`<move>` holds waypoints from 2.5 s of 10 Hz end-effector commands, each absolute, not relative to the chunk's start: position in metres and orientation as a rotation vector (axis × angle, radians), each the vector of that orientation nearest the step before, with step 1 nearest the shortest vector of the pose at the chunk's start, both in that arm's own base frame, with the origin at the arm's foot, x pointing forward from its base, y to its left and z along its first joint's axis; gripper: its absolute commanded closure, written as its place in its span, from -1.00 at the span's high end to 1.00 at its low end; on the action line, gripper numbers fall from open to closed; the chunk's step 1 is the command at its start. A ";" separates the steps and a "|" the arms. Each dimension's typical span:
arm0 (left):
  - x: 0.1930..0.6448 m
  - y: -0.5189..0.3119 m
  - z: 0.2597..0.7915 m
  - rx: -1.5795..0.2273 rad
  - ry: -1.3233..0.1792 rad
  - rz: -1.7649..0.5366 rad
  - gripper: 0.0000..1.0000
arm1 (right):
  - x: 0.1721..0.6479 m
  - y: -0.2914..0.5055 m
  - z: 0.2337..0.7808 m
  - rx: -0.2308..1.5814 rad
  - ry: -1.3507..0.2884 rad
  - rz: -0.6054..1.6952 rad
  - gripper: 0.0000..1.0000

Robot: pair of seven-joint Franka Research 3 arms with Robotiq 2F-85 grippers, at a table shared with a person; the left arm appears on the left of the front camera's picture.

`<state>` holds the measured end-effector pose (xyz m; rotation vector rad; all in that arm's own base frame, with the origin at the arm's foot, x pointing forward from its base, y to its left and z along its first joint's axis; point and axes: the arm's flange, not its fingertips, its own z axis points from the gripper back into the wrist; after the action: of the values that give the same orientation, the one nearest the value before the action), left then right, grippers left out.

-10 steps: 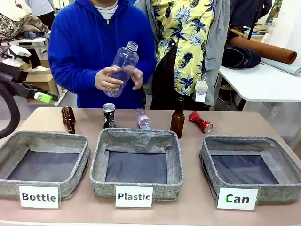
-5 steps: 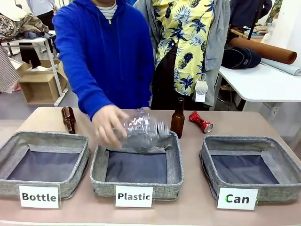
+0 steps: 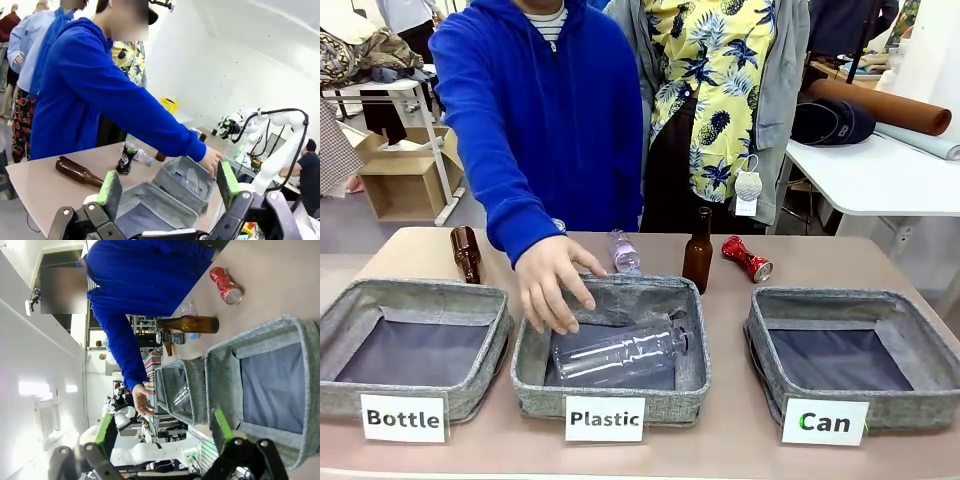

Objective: Sort the can waste into the basket.
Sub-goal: Pick up the can waste from the table and place it in the right Fabric basket.

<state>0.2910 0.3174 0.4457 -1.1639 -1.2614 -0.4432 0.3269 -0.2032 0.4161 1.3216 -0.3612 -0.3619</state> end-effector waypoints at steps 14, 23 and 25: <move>0.453 0.106 0.438 -0.598 -1.004 -1.079 1.00 | 0.326 -0.203 0.417 1.324 -0.379 -0.339 1.00; 0.552 -0.005 0.350 -0.444 -1.154 -1.149 1.00 | 0.326 -0.203 0.417 1.324 -0.379 -0.339 1.00; 0.576 -0.023 0.337 -0.424 -1.103 -1.135 1.00 | 0.326 -0.203 0.417 1.324 -0.379 -0.339 1.00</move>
<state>0.5613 -0.0164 0.3426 -0.4447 -1.1007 -1.1324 0.3269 -0.2030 0.4164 1.3215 -0.3607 -0.3610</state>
